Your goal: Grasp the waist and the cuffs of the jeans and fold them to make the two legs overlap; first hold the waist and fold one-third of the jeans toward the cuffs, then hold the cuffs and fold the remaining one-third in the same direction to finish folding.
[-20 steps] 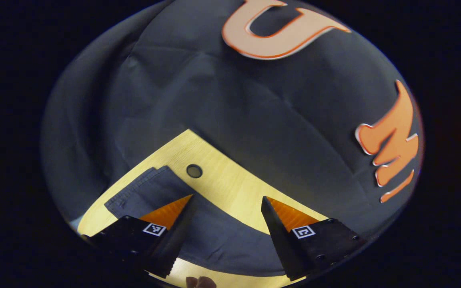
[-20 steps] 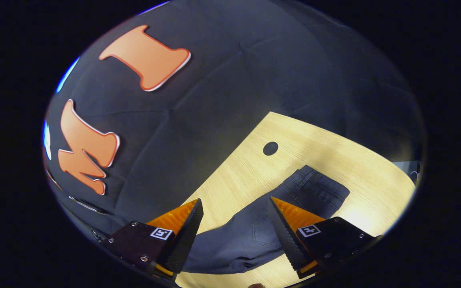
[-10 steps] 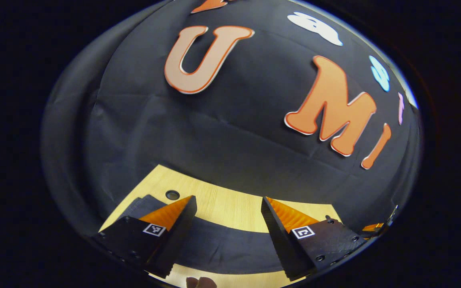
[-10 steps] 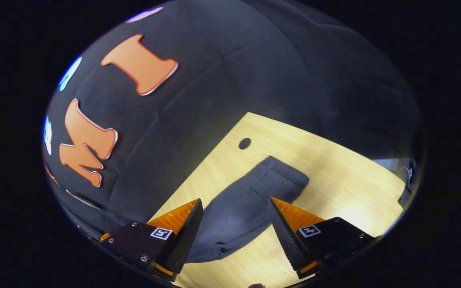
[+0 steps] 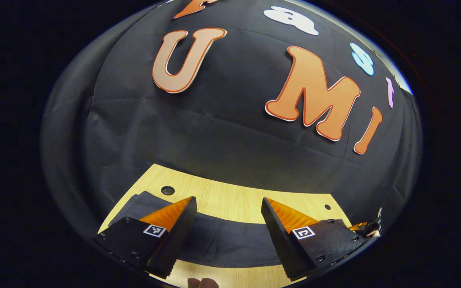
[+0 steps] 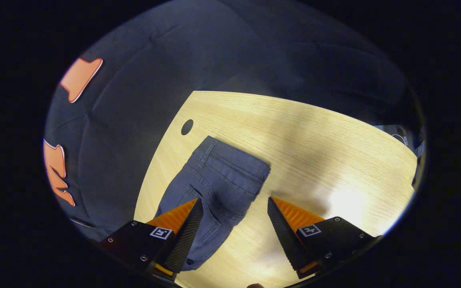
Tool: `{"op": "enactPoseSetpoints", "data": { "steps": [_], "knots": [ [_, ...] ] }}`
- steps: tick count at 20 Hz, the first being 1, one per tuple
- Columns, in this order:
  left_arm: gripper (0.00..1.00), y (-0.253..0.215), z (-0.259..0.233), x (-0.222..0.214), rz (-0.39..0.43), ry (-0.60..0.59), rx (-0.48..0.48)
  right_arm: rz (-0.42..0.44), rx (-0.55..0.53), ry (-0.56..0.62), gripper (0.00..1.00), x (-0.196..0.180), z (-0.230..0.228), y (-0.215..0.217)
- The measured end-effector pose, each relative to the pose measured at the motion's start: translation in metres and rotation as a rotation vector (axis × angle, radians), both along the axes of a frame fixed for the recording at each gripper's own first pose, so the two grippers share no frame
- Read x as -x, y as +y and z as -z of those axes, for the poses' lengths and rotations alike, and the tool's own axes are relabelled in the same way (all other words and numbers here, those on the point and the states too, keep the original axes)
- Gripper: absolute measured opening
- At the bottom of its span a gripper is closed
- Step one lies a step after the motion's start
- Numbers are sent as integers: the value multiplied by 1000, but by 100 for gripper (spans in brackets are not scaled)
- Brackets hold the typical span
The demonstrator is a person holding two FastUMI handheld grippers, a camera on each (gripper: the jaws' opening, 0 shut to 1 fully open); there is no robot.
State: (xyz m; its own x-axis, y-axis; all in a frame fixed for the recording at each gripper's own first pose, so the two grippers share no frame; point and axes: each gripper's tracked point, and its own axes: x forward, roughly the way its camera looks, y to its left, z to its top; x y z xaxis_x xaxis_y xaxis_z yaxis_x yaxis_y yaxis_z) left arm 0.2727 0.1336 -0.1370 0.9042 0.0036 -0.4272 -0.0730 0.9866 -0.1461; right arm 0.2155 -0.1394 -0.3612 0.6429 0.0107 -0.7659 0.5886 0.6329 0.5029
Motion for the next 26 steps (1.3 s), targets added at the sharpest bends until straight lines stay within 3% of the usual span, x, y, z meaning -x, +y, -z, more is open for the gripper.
{"op": "enactPoseSetpoints", "data": {
  "steps": [4, 8, 9, 11, 12, 13, 14, 15, 16, 18, 26],
  "knots": [
    [98, -3, 4, 4, -9, 11, -5, 23, -53, 12, 98, -16, 12, 6],
    [98, -3, 4, 5, -20, 12, -8, 75, -32, 29, 97, -17, 17, -1],
    [98, -4, 6, 5, -25, 15, -2, 79, -1, 47, 88, -12, 22, -4],
    [98, -5, 9, 7, -33, 19, 33, 72, 34, 31, 58, -13, 24, -6],
    [98, -5, 11, 8, -39, 24, 54, 59, 38, 32, 56, -13, 25, -5],
    [98, -1, 14, 11, -50, 26, 68, 61, 32, 28, 36, -17, 24, -3],
    [98, 3, 16, 14, -59, 31, 78, 62, 20, 33, 36, -19, 25, -1],
    [98, 9, 18, 17, -70, 35, 84, 63, 17, 26, 19, -17, 22, -2],
    [98, 15, 19, 19, -79, 39, 88, 59, 20, 19, 25, -19, 22, -2],
    [98, 30, 19, 27, -99, 44, 84, 49, 77, -41, 25, -21, 0, 0],
    [98, 66, 7, 34, -111, 24, 90, -140, 455, -215, 24, -31, -105, 64]
  ]
}}
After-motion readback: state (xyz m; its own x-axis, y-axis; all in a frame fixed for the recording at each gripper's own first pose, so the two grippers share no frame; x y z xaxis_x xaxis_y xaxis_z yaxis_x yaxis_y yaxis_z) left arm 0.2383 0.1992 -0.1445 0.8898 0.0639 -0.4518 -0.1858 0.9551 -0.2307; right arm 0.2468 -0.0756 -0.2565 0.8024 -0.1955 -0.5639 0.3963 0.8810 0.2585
